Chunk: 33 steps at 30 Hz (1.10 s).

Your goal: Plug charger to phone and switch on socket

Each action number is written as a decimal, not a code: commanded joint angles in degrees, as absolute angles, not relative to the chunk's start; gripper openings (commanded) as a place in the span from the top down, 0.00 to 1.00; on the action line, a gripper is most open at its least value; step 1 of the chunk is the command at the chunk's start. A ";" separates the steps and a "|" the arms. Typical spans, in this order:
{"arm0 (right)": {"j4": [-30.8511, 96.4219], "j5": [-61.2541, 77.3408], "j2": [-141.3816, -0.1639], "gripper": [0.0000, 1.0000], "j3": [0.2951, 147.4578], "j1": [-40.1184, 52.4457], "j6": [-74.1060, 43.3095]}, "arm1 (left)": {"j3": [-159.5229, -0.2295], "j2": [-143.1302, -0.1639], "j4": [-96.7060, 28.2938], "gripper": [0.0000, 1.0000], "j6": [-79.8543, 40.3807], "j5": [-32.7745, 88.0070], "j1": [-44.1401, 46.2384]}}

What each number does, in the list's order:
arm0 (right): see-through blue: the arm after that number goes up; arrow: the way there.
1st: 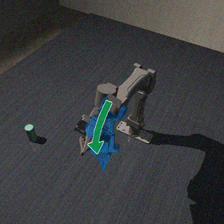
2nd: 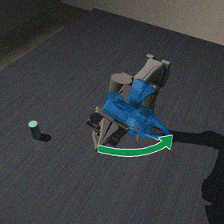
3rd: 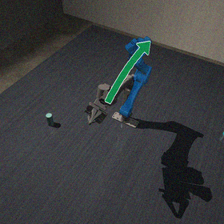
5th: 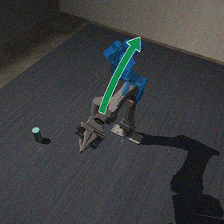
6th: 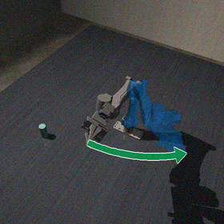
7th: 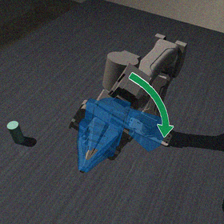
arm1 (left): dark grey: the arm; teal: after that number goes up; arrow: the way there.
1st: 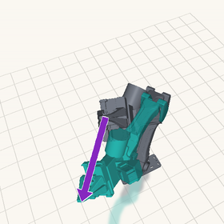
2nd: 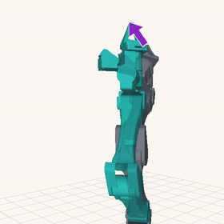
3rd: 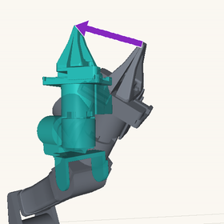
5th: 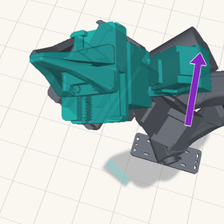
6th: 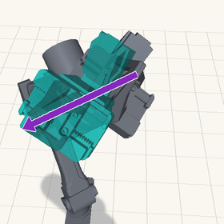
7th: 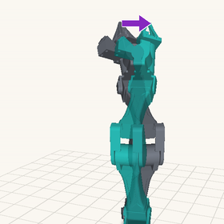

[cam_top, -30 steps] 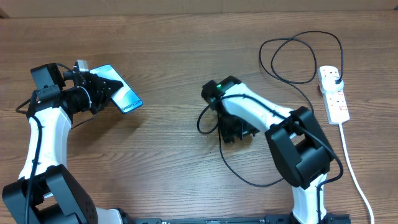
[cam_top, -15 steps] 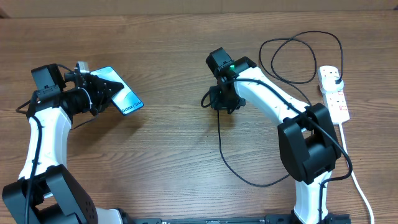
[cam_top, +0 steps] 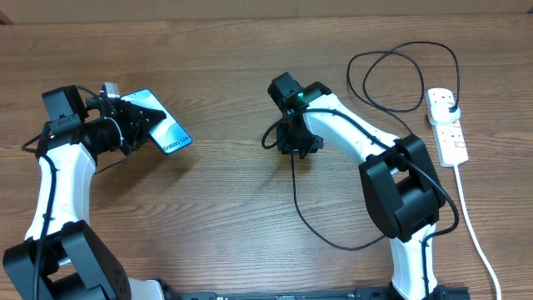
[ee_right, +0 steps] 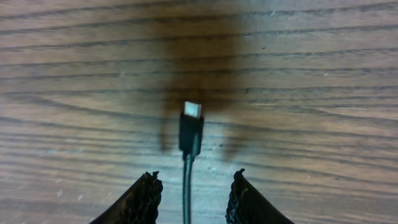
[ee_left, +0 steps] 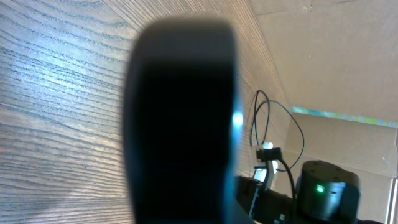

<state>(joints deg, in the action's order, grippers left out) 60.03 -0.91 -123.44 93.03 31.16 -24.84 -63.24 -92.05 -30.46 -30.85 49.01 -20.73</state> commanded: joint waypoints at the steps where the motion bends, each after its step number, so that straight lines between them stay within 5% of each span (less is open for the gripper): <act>1: 59.72 -1.87 -124.66 0.62 93.71 31.55 -25.54 | -63.86 -91.48 -30.24 0.85 -29.10 50.61 -20.88; 12: 59.40 -1.83 -128.86 0.63 93.69 31.55 -25.50 | -63.86 -91.48 -30.26 0.85 -29.10 50.61 -20.88; 19: 60.25 0.27 -129.03 0.96 93.67 31.53 -25.06 | -63.86 -91.48 -30.22 0.85 -29.10 50.61 -20.88; 23: 60.97 5.69 -128.84 0.96 93.69 31.22 -22.22 | -63.86 -91.48 -30.44 0.96 -29.10 50.89 -20.88; 33: 62.37 24.86 -115.74 0.96 93.69 28.51 -5.91 | -63.86 -91.33 -23.07 0.95 -29.15 66.52 -21.52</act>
